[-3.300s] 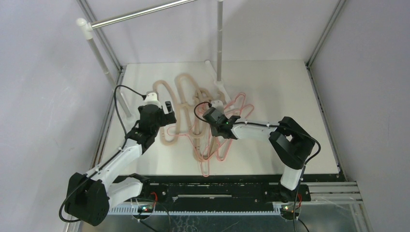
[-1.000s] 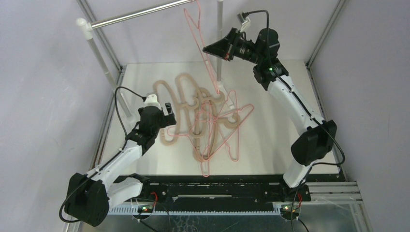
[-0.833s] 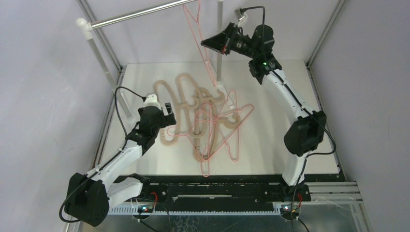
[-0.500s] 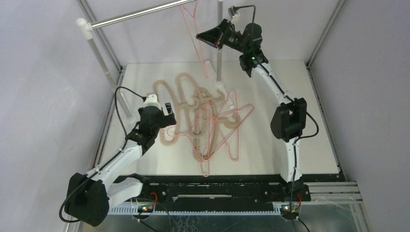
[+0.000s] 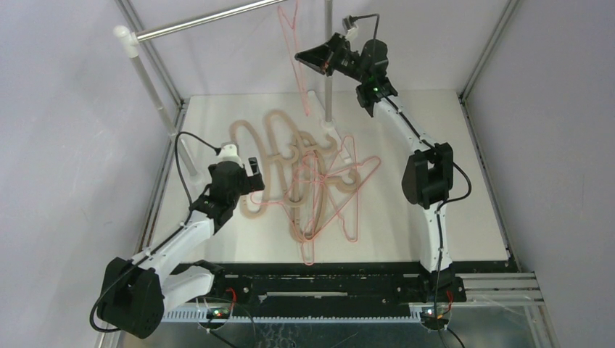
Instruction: Organize the hangers
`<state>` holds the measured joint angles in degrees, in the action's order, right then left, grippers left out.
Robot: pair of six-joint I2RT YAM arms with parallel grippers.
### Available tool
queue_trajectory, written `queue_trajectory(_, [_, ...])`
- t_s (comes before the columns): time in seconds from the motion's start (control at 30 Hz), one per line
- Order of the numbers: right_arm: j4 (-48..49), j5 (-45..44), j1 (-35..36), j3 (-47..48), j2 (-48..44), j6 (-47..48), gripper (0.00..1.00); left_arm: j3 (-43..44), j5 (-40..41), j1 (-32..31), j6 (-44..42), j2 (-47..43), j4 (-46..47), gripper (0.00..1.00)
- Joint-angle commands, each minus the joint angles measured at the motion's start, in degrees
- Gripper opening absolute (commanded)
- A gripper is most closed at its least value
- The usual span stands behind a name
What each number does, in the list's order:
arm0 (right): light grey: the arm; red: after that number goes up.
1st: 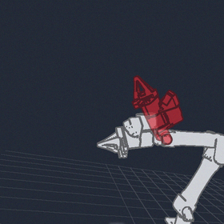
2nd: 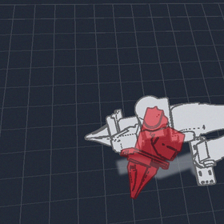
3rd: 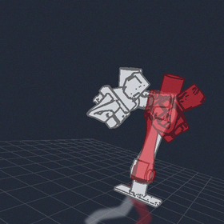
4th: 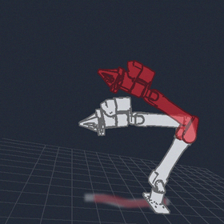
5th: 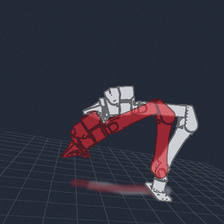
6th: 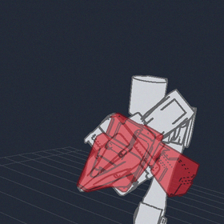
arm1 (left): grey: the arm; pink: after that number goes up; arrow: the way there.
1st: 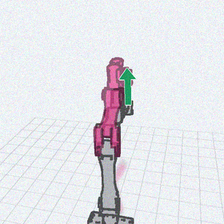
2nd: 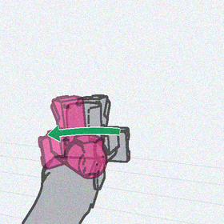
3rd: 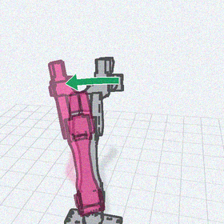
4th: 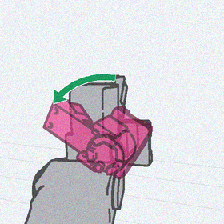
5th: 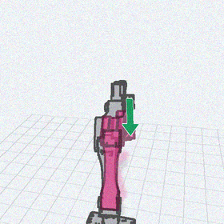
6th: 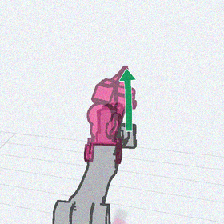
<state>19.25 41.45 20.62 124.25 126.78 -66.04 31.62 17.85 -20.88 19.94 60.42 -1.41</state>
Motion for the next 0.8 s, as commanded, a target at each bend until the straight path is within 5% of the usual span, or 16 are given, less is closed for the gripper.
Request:
queue_trajectory(0.0, [4.9,0.8,-1.5,-6.1,-3.1,1.5,0.18,-0.4,0.3,-0.2,-0.8,-0.3,2.0,0.99])
queue_trajectory(0.17, [8.4,-1.5,-2.8,-19.2,-11.4,5.2,0.63,-0.7,0.8,-0.2,-1.1,-0.6,2.3,0.99])
queue_trajectory(0.4, [3.8,-6.4,-4.5,-38.5,-27.6,15.8,0.77,-0.7,0.6,-0.2,-1.1,1.0,2.8,0.99])
queue_trajectory(0.5, [4.3,-10.8,-5.3,-50.6,-35.9,21.0,0.98,-0.8,0.6,-0.2,-1.2,1.7,3.1,0.99])
queue_trajectory(0.63, [2.5,-16.6,-6.4,-61.5,-46.4,26.3,1.0,-0.9,0.7,-0.2,-1.3,2.5,3.6,1.0])
queue_trajectory(0.77, [-14.0,-28.4,-2.4,-63.2,-54.2,37.0,1.0,-1.1,1.0,-0.1,-1.2,3.2,4.3,0.99])
